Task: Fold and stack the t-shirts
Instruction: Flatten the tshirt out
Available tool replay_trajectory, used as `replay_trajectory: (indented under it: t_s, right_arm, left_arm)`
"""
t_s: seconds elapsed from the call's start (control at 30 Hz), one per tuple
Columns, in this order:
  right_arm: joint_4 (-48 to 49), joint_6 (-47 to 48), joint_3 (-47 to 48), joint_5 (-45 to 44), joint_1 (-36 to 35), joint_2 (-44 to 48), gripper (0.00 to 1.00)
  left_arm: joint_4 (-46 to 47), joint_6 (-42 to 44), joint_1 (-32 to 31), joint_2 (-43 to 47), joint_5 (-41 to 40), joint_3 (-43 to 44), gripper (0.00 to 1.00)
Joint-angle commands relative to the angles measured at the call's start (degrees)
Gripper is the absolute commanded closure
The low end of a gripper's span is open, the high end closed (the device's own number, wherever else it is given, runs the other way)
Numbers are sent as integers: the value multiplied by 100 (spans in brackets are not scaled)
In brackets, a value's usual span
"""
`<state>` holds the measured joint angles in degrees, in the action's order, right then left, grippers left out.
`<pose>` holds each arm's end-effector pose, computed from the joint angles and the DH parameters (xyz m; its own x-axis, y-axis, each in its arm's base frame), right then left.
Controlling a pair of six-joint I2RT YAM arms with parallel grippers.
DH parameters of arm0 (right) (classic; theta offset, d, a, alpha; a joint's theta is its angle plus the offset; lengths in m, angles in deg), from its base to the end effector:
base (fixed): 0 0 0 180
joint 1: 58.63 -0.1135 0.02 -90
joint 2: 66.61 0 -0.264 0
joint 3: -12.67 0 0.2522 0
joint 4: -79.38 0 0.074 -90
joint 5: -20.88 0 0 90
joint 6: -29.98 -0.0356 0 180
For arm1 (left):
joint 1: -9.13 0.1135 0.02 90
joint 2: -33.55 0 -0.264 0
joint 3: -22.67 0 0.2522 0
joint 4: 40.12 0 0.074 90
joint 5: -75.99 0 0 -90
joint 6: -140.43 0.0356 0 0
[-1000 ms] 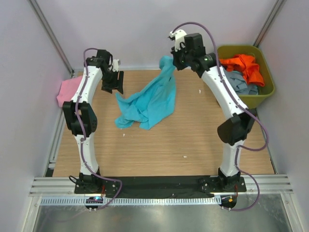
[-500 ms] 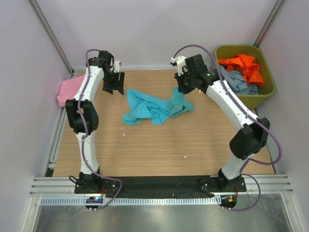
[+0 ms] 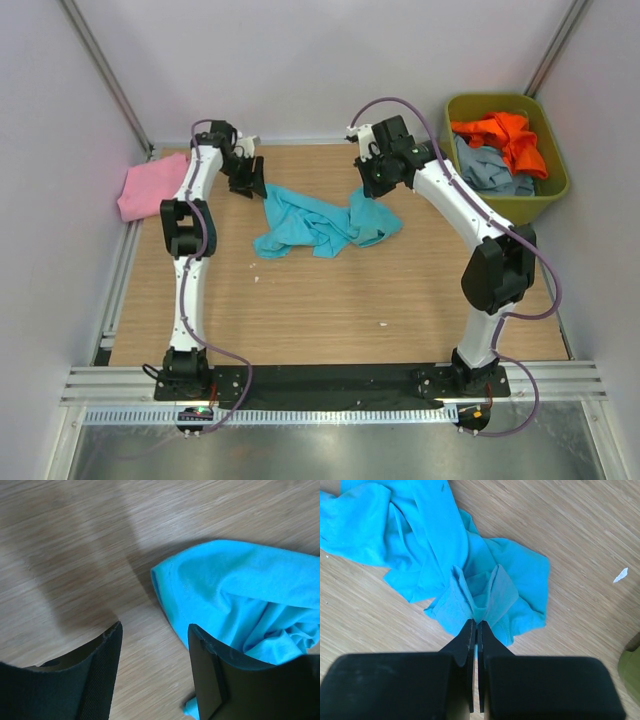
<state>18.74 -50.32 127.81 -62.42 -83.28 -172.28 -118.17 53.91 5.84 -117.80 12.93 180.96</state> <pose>0.3697 0.1742 0.3240 -0.6169 -0.4672 -0.6334 -0.5931 0.8049 -0.0161 0.5345 -0.0469 0.1705 -0.9308 0.1077 -0.3492 0.2546 0.8767 -0.4082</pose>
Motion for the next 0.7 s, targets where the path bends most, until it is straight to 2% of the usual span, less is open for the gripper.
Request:
replay_trajectory:
  t_s: [0.0, 0.23, 0.67]
  right_arm:
    - [73, -64, 119, -98, 3, 248, 99]
    - [20, -55, -22, -257, -5, 257, 99]
    - [-103, 41, 39, -450, -40, 134, 99]
  left_arm:
    - [303, 39, 39, -96, 619, 330, 44]
    - [479, -85, 30, -491, 813, 550, 44]
    - [883, -472, -5, -642, 795, 831, 55]
